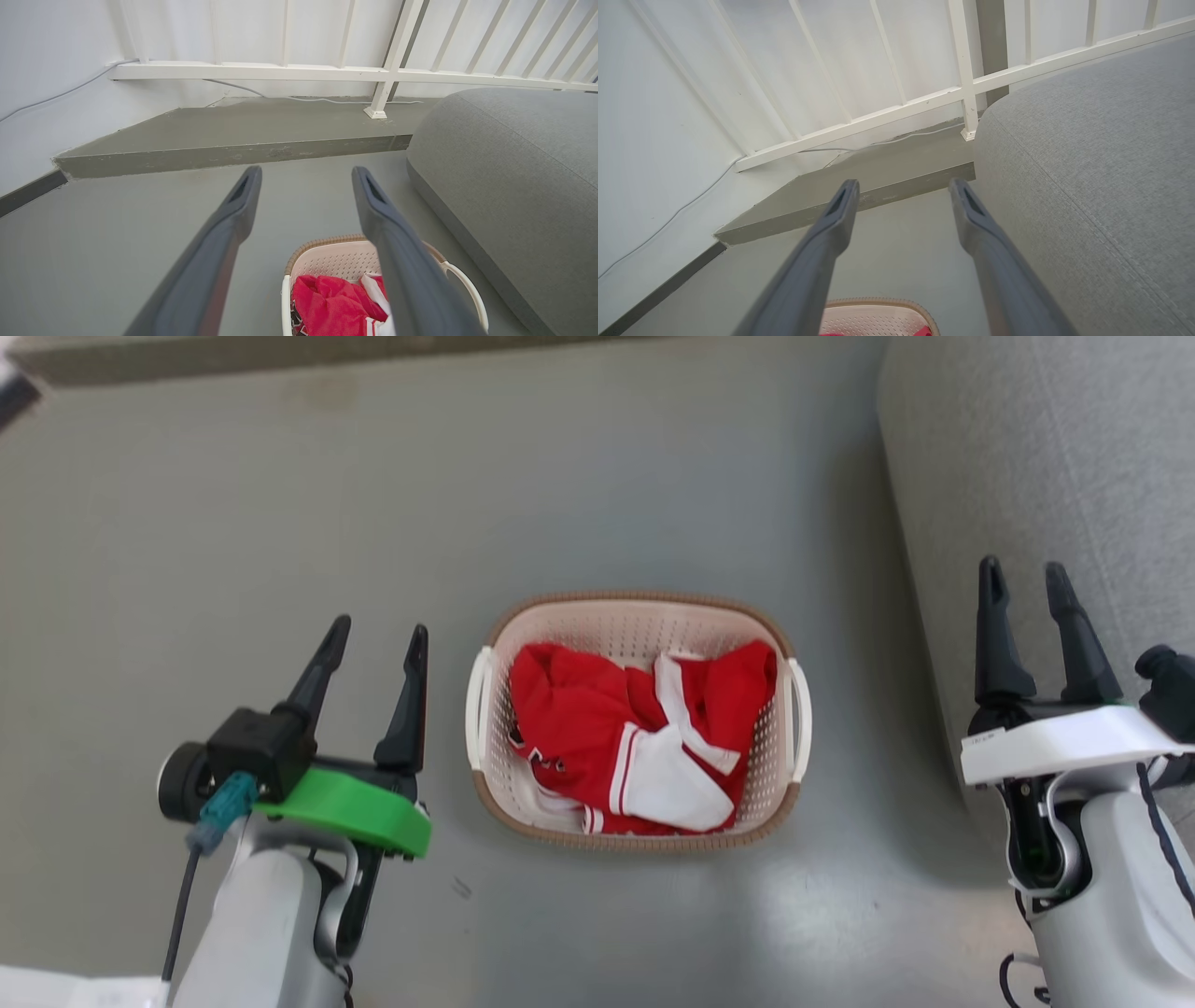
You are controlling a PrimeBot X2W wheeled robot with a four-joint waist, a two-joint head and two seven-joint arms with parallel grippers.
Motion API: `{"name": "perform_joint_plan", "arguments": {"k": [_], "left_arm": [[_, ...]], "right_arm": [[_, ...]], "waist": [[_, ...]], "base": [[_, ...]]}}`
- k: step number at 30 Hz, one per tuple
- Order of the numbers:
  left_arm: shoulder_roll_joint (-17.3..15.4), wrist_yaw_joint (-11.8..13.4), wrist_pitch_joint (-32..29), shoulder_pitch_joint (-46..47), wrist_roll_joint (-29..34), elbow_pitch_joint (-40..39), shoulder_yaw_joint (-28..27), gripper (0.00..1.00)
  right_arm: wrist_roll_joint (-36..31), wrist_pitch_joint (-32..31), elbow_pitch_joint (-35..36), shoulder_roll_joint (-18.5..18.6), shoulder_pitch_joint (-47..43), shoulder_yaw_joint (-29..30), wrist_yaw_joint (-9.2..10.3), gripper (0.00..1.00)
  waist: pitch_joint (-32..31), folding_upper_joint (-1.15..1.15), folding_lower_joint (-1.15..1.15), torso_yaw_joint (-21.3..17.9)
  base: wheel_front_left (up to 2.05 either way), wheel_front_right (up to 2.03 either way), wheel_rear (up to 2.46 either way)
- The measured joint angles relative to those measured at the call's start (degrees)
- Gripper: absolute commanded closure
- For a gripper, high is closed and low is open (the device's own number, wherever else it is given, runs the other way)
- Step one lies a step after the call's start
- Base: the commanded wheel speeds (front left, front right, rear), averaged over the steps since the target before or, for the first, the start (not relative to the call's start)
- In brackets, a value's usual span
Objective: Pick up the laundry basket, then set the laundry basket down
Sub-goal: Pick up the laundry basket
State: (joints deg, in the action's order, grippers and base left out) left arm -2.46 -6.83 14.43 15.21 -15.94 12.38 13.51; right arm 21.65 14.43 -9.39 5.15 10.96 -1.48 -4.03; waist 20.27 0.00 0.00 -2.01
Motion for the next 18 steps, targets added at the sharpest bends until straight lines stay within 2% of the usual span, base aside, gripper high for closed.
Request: {"name": "perform_joint_plan", "arguments": {"k": [18], "left_arm": [[0.18, -0.29, -1.34, 11.91, -0.77, 12.81, 1.46, 0.0]], "right_arm": [[0.01, 0.16, 0.7, -1.09, 7.85, -0.63, -1.45, 0.0]], "waist": [[12.75, 0.0, 0.01, -0.82]], "base": [[0.0, 0.0, 0.0]]}}
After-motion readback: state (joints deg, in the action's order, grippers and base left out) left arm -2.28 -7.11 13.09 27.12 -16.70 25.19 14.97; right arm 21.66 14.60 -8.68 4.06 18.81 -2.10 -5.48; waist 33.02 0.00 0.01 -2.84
